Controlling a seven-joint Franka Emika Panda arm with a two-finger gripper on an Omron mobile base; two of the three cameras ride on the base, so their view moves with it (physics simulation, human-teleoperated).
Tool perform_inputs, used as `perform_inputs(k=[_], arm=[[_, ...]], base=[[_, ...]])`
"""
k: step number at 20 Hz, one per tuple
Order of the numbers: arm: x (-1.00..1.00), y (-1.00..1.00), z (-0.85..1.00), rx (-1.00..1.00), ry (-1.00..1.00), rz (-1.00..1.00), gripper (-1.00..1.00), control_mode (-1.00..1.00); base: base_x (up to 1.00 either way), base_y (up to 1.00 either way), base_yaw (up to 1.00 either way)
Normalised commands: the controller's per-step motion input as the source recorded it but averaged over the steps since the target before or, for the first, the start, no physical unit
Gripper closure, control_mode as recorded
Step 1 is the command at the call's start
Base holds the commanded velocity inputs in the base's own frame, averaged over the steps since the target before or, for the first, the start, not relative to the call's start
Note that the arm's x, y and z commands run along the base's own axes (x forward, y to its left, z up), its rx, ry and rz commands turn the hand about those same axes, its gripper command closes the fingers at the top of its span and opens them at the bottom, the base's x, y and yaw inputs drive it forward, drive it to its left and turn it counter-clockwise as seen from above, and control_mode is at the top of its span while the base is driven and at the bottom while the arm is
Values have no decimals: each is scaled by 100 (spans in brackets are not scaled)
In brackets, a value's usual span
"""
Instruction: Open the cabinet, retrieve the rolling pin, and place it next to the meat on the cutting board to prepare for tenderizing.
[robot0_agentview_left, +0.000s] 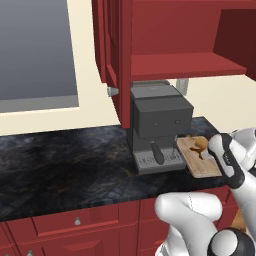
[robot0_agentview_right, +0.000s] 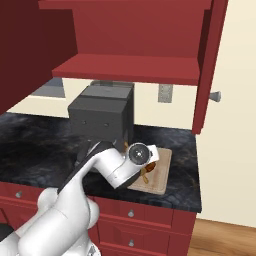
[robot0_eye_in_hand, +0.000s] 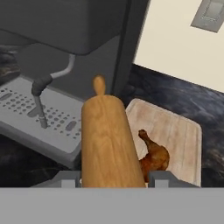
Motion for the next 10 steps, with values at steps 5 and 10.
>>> perform_inputs(k=[5,10], arm=[[18,-2,-31,-6,7,0,100,-100],[22,-10,-26,-5,6,1,100,-100]], base=[[0,0,0],[0,0,0]])
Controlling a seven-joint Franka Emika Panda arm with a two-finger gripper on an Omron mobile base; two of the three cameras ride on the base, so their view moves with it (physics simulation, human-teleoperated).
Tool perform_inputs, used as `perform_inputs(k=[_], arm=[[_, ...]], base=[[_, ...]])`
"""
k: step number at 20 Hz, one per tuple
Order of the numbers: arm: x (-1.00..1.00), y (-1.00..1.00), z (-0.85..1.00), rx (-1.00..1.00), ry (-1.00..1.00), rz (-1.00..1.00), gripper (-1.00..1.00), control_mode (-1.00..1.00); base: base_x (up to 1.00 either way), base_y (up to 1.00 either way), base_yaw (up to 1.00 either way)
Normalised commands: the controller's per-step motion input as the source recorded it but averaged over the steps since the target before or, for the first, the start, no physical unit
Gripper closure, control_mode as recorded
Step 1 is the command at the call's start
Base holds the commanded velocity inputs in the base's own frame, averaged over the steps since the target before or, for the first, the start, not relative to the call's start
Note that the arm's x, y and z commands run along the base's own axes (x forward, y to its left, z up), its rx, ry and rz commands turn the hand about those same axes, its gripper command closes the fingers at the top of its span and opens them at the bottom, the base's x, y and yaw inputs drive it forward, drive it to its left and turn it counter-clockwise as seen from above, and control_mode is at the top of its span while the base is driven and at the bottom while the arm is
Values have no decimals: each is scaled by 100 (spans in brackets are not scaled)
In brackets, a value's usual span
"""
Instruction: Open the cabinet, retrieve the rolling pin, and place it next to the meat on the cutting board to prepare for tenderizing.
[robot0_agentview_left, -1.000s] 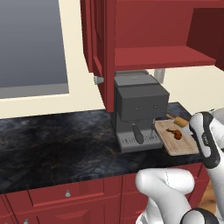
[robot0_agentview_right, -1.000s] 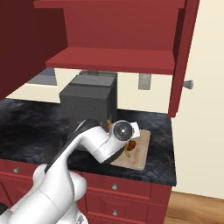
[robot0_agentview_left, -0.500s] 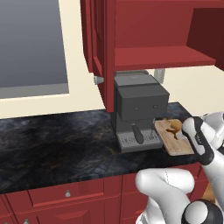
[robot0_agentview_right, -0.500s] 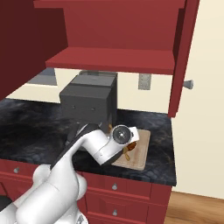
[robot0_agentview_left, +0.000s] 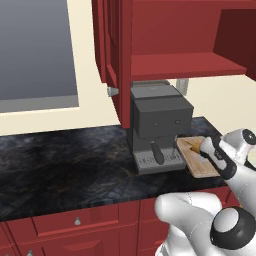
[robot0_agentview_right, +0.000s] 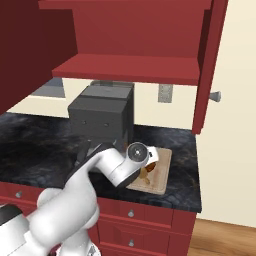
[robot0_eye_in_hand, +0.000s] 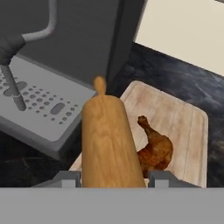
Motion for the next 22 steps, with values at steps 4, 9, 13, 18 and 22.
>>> perform_inputs(k=[4,9,13,18,22], arm=[[22,-14,-15,0,7,1,100,-100],[19,-14,-21,0,6,3,100,-100],[13,-15,-33,0,2,4,100,-100],[10,-17,-35,0,0,3,100,-100],[14,-15,-25,0,1,3,100,-100]], base=[[0,0,0],[0,0,0],[0,0,0],[0,0,0],[0,0,0]])
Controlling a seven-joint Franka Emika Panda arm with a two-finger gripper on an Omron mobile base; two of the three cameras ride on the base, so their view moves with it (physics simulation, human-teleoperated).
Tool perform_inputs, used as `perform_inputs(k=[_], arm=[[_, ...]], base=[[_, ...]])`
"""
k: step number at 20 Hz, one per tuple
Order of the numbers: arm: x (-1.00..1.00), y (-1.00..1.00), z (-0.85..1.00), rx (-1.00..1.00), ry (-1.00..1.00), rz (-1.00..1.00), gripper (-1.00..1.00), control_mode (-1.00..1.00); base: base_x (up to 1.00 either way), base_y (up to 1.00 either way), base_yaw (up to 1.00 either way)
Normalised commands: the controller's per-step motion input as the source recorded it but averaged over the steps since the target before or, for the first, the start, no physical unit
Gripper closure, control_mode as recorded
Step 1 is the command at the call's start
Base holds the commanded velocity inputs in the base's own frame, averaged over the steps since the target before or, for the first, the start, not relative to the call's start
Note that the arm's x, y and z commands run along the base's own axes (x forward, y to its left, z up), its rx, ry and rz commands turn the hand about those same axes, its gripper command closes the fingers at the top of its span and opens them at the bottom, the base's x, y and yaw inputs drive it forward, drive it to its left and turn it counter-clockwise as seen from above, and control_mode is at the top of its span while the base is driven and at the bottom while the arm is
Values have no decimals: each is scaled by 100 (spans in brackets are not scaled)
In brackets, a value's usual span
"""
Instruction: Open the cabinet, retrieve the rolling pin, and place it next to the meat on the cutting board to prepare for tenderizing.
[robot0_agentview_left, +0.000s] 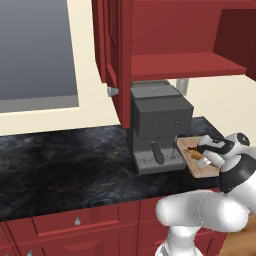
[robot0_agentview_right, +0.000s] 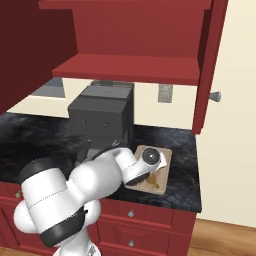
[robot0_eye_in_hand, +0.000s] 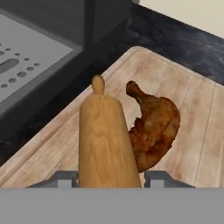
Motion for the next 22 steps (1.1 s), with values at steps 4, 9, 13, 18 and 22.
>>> perform_inputs(k=[4,9,13,18,22], arm=[[14,-11,-24,0,3,3,100,-100],[1,-1,-31,0,5,2,-100,-100],[-1,0,-7,0,1,1,-100,-100],[-24,0,3,0,0,0,-100,-100],[-39,0,13,0,0,0,-100,-100]], base=[[0,0,0],[0,0,0],[0,0,0],[0,0,0],[0,0,0]])
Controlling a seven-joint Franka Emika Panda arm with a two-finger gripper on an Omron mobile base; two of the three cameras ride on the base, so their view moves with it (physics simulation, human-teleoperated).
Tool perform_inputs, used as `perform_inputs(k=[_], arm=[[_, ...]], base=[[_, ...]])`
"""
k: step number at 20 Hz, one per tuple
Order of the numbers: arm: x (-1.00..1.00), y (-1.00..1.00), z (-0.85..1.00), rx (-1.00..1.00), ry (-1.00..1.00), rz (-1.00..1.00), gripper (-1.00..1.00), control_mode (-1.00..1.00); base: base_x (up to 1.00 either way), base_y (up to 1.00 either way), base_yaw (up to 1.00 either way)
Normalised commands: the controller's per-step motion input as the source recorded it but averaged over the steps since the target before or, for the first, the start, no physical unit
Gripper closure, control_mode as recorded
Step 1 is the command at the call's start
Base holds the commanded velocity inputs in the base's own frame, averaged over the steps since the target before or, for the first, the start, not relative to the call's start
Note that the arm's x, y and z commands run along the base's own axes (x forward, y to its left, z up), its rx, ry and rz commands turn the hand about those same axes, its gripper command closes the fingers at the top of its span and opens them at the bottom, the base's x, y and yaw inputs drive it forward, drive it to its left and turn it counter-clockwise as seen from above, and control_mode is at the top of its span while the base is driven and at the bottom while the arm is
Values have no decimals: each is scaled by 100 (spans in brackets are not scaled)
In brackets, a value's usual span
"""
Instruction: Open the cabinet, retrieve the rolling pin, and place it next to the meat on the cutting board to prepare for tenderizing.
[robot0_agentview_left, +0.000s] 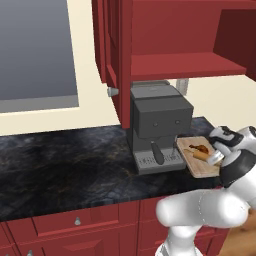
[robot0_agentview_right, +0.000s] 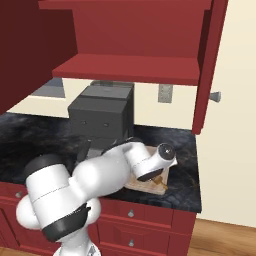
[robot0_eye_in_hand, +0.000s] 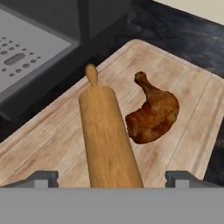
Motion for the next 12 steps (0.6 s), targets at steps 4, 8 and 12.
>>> perform_inputs(k=[4,8,12], arm=[[-50,0,28,0,0,0,-100,-100],[-73,0,23,1,0,0,-100,-100],[-82,10,3,1,0,0,-100,-100]], base=[[0,0,0],[0,0,0],[0,0,0]])
